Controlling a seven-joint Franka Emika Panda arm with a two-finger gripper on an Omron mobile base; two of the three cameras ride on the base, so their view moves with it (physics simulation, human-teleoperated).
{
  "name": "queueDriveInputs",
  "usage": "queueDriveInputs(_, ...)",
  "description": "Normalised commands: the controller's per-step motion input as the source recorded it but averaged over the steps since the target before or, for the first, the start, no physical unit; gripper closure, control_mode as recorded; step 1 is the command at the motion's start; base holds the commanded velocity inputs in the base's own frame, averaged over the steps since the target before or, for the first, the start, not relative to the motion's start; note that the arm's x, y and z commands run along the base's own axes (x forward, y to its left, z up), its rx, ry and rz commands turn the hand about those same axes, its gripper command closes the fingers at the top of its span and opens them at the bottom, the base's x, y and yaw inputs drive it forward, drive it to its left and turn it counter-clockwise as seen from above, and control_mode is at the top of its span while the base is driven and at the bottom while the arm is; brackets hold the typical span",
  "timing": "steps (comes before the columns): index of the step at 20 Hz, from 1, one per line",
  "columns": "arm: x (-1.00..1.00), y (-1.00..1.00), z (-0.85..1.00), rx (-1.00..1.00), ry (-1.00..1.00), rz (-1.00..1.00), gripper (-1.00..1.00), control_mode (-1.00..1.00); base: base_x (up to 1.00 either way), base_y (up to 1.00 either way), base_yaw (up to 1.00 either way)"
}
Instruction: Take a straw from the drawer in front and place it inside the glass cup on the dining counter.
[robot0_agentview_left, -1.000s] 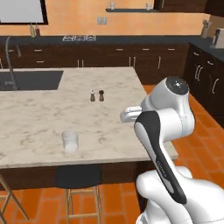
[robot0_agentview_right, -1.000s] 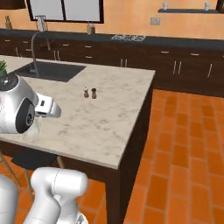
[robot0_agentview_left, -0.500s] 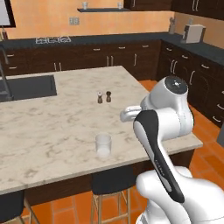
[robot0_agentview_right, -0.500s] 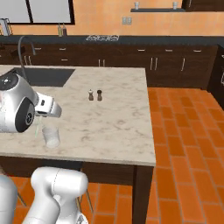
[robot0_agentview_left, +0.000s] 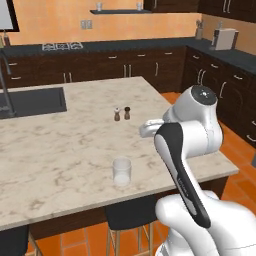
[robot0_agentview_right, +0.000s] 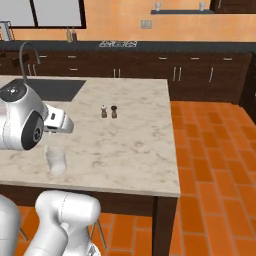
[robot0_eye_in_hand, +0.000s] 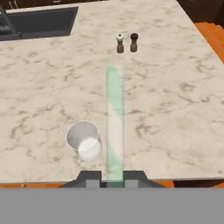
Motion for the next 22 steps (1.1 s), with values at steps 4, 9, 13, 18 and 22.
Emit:
queueDriveInputs(4, 0.15, 0.0, 0.2, 0.0, -0.05, 0.1, 1.0, -1.0, 0.17, 0.0, 0.02)
queueDriveInputs(9, 0.0, -0.04, 0.37, 0.05, -0.24, 0.29, 1.0, -1.0, 0.0, 0.0, 0.0)
queueDriveInputs(13, 0.0, 0.0, 0.14, 0.07, -0.23, 0.41, 1.0, -1.0, 0.0, 0.0, 0.0)
queueDriveInputs(18, 0.12, 0.03, 0.0, 0.01, -0.09, 0.35, 1.0, -1.0, 0.0, 0.0, 0.0)
queueDriveInputs(22, -0.02, 0.22, 0.0, 0.06, -0.11, 0.38, 1.0, -1.0, 0.0, 0.0, 0.0)
